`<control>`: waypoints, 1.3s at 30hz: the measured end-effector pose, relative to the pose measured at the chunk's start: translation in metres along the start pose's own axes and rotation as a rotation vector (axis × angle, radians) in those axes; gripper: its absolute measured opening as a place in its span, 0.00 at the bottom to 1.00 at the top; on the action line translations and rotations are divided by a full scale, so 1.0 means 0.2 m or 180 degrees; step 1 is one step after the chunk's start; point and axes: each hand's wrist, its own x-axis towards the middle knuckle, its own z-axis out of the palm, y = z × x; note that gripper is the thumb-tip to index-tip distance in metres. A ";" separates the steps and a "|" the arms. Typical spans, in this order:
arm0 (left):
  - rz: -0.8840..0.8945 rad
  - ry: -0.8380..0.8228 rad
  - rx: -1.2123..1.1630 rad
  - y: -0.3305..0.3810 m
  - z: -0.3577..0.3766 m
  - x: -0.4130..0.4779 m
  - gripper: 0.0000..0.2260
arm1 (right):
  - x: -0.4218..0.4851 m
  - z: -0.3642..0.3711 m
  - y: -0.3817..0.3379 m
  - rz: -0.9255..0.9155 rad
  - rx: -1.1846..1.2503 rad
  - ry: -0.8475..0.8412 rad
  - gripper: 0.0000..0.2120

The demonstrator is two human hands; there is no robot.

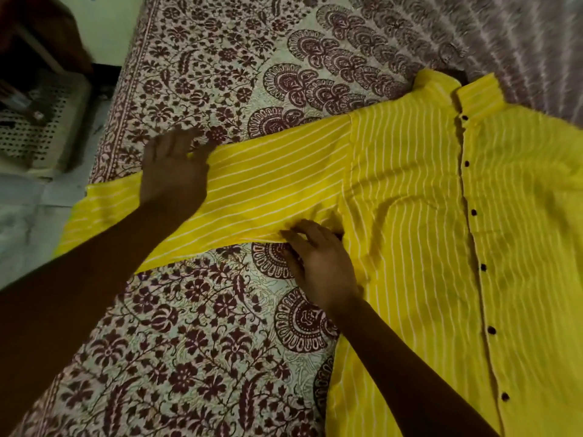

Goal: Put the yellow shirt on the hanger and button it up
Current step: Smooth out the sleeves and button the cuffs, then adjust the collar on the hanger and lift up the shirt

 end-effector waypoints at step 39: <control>0.0809 0.0058 -0.2359 2.06 -1.49 -0.44 0.12 | -0.96 -1.99 0.42 0.0550 0.0167 0.1498 0.16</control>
